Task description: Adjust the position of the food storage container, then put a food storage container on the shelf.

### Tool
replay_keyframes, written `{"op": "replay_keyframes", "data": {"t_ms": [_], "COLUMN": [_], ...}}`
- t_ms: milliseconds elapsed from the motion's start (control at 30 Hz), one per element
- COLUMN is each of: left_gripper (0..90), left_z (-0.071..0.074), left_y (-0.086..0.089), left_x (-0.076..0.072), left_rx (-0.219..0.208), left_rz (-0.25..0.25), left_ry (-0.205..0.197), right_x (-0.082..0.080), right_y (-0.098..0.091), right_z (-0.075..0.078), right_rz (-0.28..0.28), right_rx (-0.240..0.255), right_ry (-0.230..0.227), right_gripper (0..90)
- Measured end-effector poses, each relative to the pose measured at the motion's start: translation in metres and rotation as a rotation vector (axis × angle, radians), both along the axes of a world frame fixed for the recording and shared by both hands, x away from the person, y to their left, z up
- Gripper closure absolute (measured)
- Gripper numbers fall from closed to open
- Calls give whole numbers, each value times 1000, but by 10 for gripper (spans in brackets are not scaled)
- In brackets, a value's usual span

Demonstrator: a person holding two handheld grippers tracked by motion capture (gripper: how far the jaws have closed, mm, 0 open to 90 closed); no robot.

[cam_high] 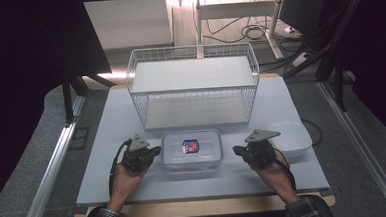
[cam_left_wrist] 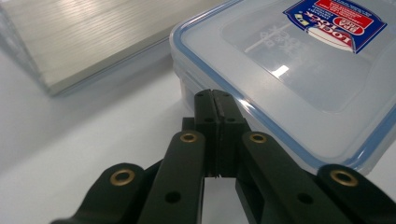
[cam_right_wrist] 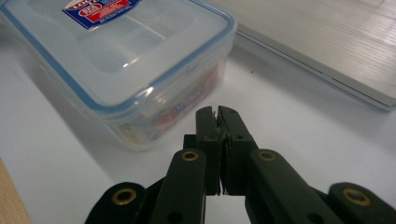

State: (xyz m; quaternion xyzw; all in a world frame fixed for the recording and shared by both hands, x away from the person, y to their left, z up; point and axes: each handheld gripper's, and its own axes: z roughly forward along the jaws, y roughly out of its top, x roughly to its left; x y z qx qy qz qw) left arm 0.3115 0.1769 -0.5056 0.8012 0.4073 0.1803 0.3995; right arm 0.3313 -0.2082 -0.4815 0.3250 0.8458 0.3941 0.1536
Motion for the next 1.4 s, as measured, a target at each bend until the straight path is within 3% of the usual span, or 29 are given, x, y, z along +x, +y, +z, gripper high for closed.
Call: {"op": "replay_keyframes", "data": {"t_ms": [267,367,433,500,600,733,800,833,1000,1200,1400], "left_gripper": [900,896,828,698,664,531,426,426,235,120,85], "left_z": [2,2,4,6,7,8,8,8,4,3,3], "left_y": [-22,-21,-17,-13,-8,-2,1,3,5,4,3], "left_x": [6,6,5,2,-1,-7,-10,-11,-15,-14,-12], "left_rx": [9,11,-4,-1,-16,-42,-53,-61,-64,-51,-62], "left_rz": [-75,-88,-70,-54,-34,-19,-22,-27,-48,-40,-61], "left_ry": [-1,7,15,2,-2,-2,-10,-11,-1,-2,12], "right_x": [1,0,0,-1,-2,-5,-7,-7,-8,-8,-6], "right_y": [-5,-6,-8,-9,-12,-14,-15,-15,-17,-19,-18], "right_z": [0,0,1,1,2,4,5,5,4,4,4], "right_rz": [-19,-19,-23,-29,-35,-35,-32,-32,-20,-12,18], "right_rx": [-15,-17,-21,-19,-14,-6,2,2,17,39,51], "right_ry": [-4,-8,-12,-19,-25,-30,-32,-32,-19,-24,-48], "right_gripper": [860,856,838,810,781,719,648,648,466,326,195]}}
